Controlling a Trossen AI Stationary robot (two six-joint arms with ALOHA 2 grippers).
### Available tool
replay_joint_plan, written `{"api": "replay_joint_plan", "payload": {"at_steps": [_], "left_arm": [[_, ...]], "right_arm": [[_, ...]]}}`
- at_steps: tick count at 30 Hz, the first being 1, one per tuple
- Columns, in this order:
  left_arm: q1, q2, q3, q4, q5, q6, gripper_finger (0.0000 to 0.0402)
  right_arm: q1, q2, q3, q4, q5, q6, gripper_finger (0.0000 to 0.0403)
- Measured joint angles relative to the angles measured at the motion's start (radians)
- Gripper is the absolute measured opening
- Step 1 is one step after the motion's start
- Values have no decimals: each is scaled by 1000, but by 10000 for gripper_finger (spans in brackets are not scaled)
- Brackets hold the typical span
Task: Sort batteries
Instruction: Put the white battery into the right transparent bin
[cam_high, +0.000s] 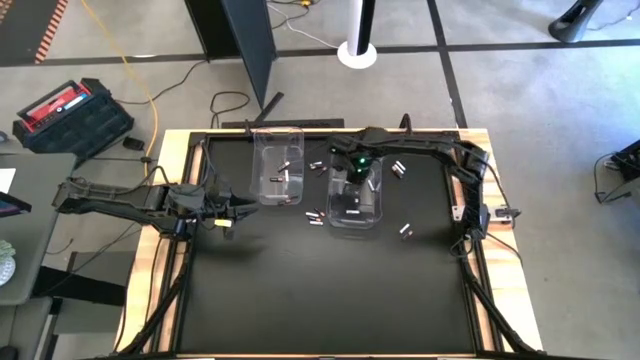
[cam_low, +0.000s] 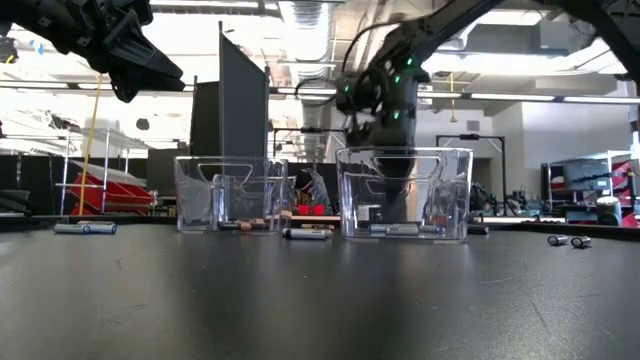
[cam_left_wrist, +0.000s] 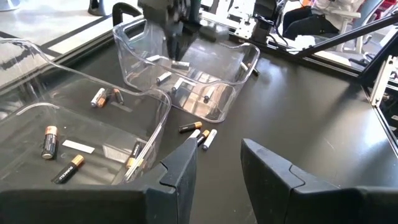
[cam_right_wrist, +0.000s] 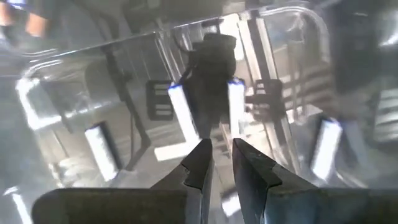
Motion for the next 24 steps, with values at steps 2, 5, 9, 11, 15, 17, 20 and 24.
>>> {"api": "replay_joint_plan", "payload": {"at_steps": [2, 5, 9, 11, 15, 17, 20, 24], "left_arm": [[0, 0, 0, 0, 0, 0, 119], [0, 0, 0, 0, 0, 0, 119], [0, 0, 0, 0, 0, 0, 119], [0, 0, 0, 0, 0, 0, 119], [0, 0, 0, 0, 0, 0, 119], [0, 0, 0, 0, 0, 0, 119], [0, 0, 0, 0, 0, 0, 119], [0, 0, 0, 0, 0, 18, 119]], "right_arm": [[-3, -53, -6, -8, 1, 17, 82], [-10, -152, -28, -25, 1, 35, 82], [-9, -317, -110, -17, 1, 84, 82], [-9, -405, -181, -10, 1, 121, 82], [-8, -576, -333, -16, 1, 206, 82], [0, -655, -405, -25, 1, 227, 82], [17, -760, -492, -50, 1, 228, 82], [44, -854, -587, -92, 2, 206, 82]]}}
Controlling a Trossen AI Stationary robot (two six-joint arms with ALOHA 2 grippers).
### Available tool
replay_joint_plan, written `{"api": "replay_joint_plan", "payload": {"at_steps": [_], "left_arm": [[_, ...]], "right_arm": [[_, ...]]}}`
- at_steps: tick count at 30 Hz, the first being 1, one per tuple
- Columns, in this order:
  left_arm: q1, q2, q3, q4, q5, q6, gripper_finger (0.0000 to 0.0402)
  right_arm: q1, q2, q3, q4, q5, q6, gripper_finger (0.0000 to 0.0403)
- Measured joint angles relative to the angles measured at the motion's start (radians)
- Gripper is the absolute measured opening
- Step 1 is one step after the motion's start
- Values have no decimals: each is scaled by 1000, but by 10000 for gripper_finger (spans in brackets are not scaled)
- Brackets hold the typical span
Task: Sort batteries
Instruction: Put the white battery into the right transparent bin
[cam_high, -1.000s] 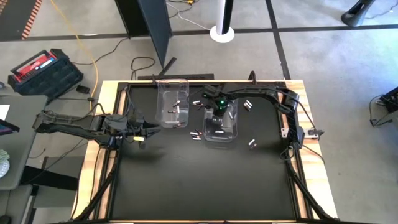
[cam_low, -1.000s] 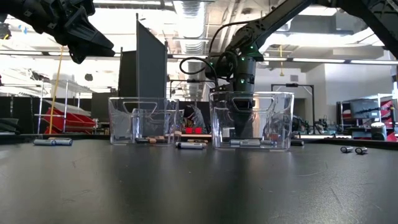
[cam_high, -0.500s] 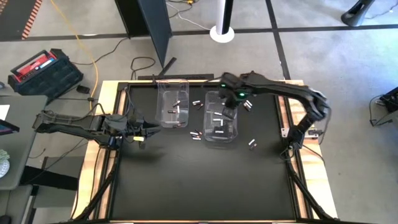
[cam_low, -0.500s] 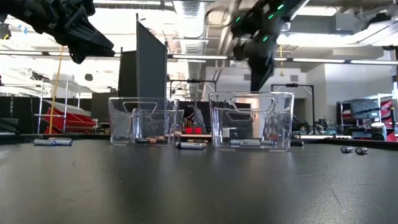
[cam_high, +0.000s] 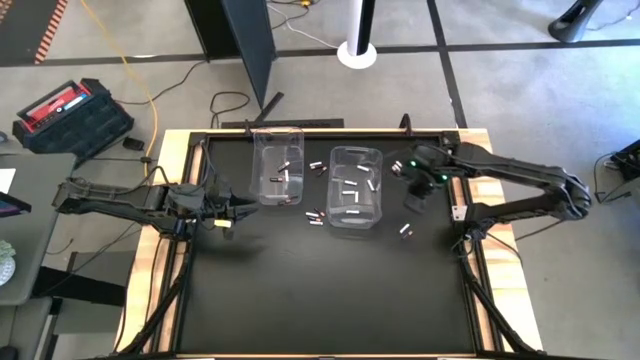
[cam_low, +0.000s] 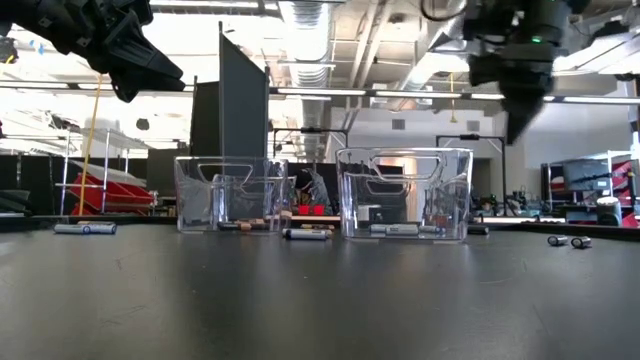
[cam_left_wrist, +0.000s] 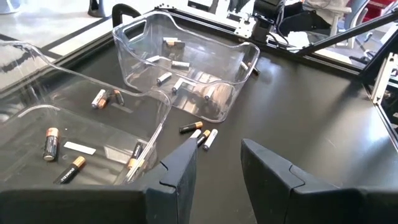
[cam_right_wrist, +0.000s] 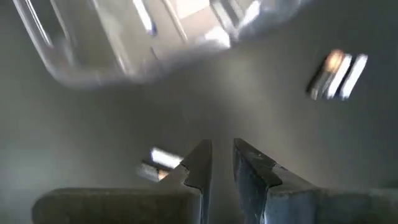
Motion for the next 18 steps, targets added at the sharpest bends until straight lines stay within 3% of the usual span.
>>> {"api": "replay_joint_plan", "payload": {"at_steps": [4, 8, 18], "left_arm": [[0, 0, 0, 0, 0, 9, 119], [0, 0, 0, 0, 0, 14, 119], [0, 0, 0, -1, -1, 28, 119]], "right_arm": [[29, -36, -58, -34, 0, -139, 82], [53, -34, -104, 8, 1, -163, 82], [125, 109, -114, 23, 3, -265, 82]]}}
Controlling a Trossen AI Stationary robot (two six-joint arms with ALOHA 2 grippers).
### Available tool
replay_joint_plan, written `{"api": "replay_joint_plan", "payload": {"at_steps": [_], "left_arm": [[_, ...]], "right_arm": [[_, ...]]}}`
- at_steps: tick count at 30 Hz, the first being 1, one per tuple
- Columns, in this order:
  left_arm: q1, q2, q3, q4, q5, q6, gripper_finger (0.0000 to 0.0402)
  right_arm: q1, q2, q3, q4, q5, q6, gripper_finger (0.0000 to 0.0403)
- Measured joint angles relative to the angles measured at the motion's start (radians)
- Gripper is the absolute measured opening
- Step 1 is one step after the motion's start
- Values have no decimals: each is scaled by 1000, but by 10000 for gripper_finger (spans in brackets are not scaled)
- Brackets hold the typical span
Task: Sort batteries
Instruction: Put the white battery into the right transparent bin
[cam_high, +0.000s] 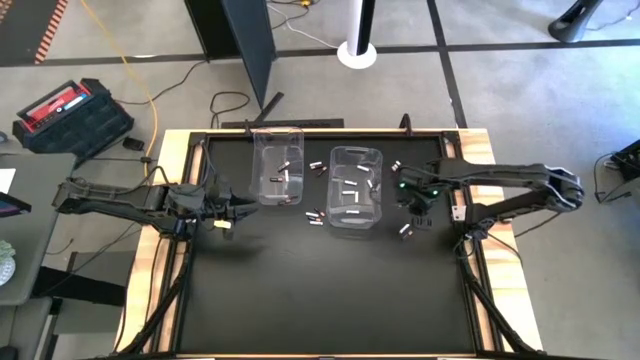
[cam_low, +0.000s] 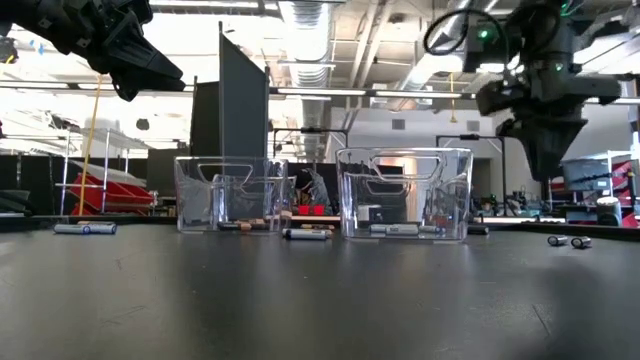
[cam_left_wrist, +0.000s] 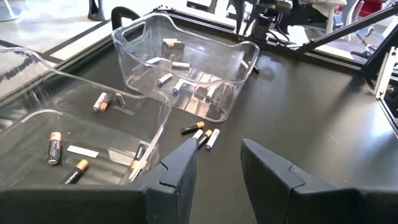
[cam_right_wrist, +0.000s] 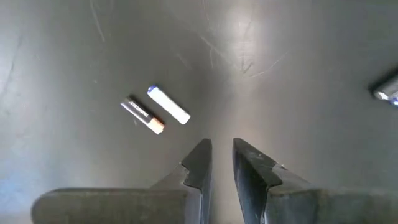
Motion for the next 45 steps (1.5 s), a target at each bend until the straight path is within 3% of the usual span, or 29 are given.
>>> {"api": "replay_joint_plan", "payload": {"at_steps": [15, 24, 29, 45], "left_arm": [[0, 0, 0, 0, 0, 0, 119], [0, 0, 0, 0, 0, 0, 119], [0, 0, 0, 0, 0, 0, 119], [0, 2, 0, -19, 0, -1, 119]], "right_arm": [[131, 209, 0, 22, -1, -28, 89], [146, 215, 0, 64, -1, -24, 172], [155, 228, 0, 69, 5, -161, 203], [229, 359, 1, 135, 76, -211, 175]]}}
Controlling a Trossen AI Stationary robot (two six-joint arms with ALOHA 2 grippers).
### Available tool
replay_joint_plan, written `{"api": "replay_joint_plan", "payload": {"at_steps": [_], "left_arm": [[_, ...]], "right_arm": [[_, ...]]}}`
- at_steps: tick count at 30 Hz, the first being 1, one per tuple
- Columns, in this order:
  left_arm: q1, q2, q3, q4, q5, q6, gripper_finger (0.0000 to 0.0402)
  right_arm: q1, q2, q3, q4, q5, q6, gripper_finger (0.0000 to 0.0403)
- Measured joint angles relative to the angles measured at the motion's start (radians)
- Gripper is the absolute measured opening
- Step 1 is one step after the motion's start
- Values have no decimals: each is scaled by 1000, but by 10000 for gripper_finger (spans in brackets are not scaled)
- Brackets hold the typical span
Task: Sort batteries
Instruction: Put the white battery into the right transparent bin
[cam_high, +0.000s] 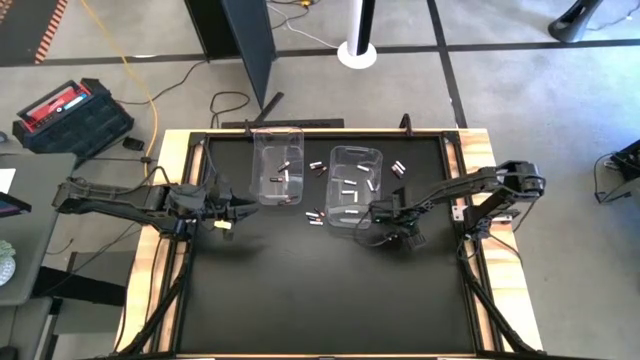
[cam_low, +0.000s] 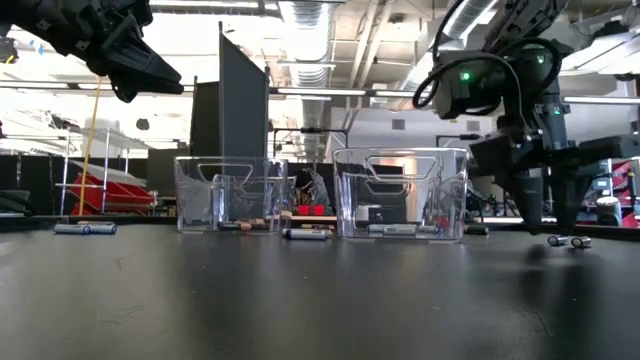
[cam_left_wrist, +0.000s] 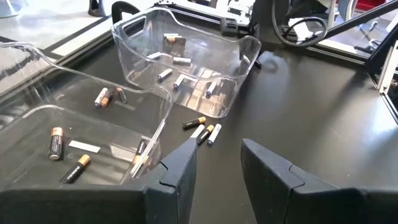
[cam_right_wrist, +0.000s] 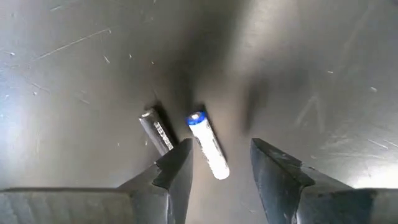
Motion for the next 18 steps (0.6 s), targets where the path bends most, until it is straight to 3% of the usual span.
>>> {"api": "replay_joint_plan", "payload": {"at_steps": [9, 18], "left_arm": [[0, 0, 0, 0, 0, -1, 119], [0, 0, 0, 0, 0, 0, 119]], "right_arm": [[2, 83, 6, 4, 33, 0, 160], [2, 90, 3, 25, 37, 0, 104]]}}
